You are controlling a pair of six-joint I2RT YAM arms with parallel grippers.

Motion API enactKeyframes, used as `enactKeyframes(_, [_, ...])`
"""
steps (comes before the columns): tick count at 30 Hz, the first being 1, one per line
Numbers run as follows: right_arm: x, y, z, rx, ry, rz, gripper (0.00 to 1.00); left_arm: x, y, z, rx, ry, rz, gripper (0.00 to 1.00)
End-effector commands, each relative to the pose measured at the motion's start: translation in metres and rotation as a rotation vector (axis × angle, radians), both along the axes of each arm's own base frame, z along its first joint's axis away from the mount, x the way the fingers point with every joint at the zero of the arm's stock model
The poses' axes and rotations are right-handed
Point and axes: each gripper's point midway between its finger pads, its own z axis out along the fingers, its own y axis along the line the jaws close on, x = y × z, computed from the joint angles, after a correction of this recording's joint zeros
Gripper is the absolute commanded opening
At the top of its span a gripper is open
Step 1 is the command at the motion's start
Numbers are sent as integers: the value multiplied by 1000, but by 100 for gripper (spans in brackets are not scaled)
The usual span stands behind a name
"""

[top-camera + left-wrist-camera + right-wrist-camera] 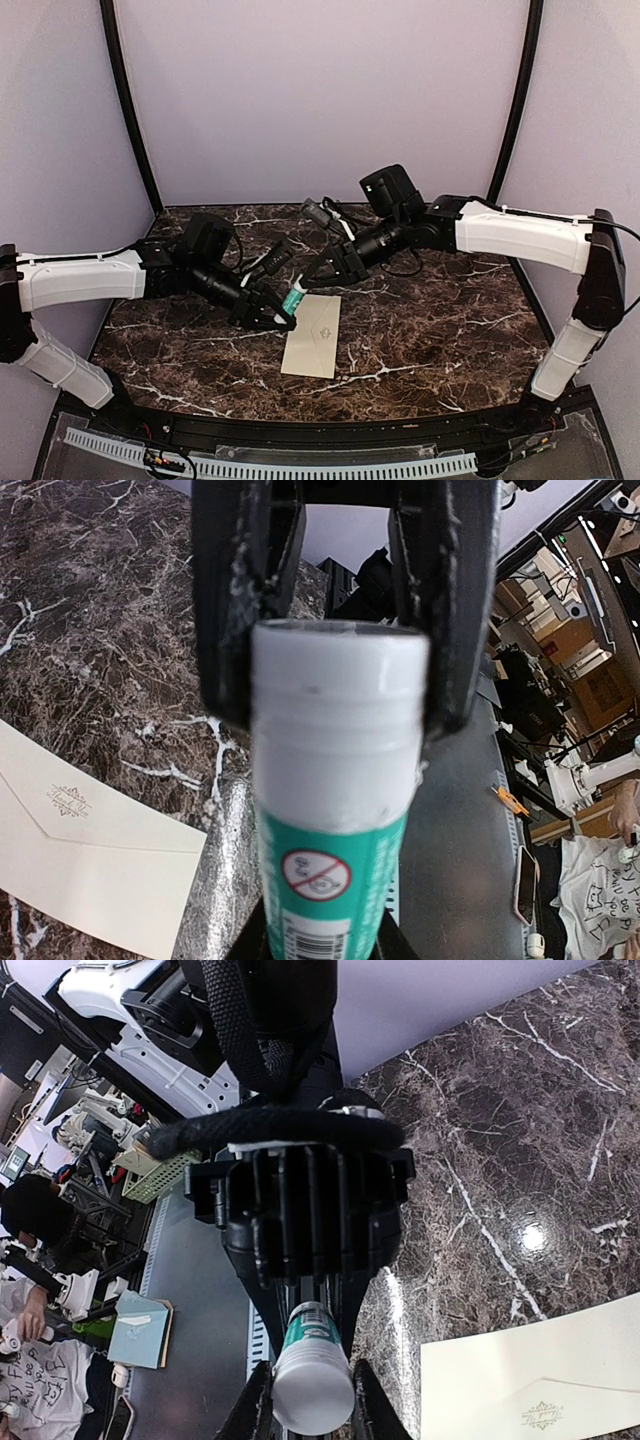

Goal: Place the letter into the envelope and seal it
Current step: Close the solid glue cap on the solid glue.

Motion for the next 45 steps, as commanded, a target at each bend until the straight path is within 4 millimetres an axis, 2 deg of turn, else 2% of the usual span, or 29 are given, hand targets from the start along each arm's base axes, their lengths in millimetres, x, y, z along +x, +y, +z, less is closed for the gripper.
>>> enactKeyframes(1, [-95, 4, -32, -110, 210, 269, 0, 66, -6, 84, -208, -324, 203, 0])
enactKeyframes(3, [-91, 5, -29, -107, 179, 246, 0, 62, -7, 83, -213, -320, 178, 0])
enactKeyframes(6, [-73, 8, -17, -94, 105, 158, 0, 54, -8, 78, -208, -312, 124, 0])
enactKeyframes(8, [-56, 7, -4, -65, 61, 79, 12, 51, -8, 77, -203, -318, 111, 0])
enactKeyframes(11, [-31, -1, 13, -21, 21, -45, 34, 50, -5, 75, -197, -335, 120, 0])
enactKeyframes(13, [-21, -8, 22, 15, 12, -96, 46, 50, -3, 78, -203, -344, 128, 0])
enactKeyframes(14, [-18, -9, 27, 37, 12, -110, 56, 50, -3, 81, -215, -351, 132, 0])
enactKeyframes(17, [-17, -8, 40, 135, 12, -131, 62, 50, -2, 87, -242, -359, 146, 0])
enactKeyframes(20, [-2, -9, 49, 197, -17, -239, 67, 49, -3, 90, -260, -345, 147, 0])
enactKeyframes(23, [20, -13, 58, 259, -34, -399, 66, 47, -3, 91, -273, -336, 137, 0])
enactKeyframes(26, [33, -14, 68, 312, -75, -500, 62, 46, -4, 92, -280, -328, 134, 0])
enactKeyframes(31, [37, -2, 87, 349, -166, -528, 60, 44, -4, 92, -282, -318, 129, 0])
enactKeyframes(35, [38, 11, 88, 343, -190, -514, 57, 42, -4, 93, -286, -314, 121, 0])
enactKeyframes(45, [33, 32, 86, 346, -203, -460, 35, 42, -3, 92, -283, -308, 122, 0])
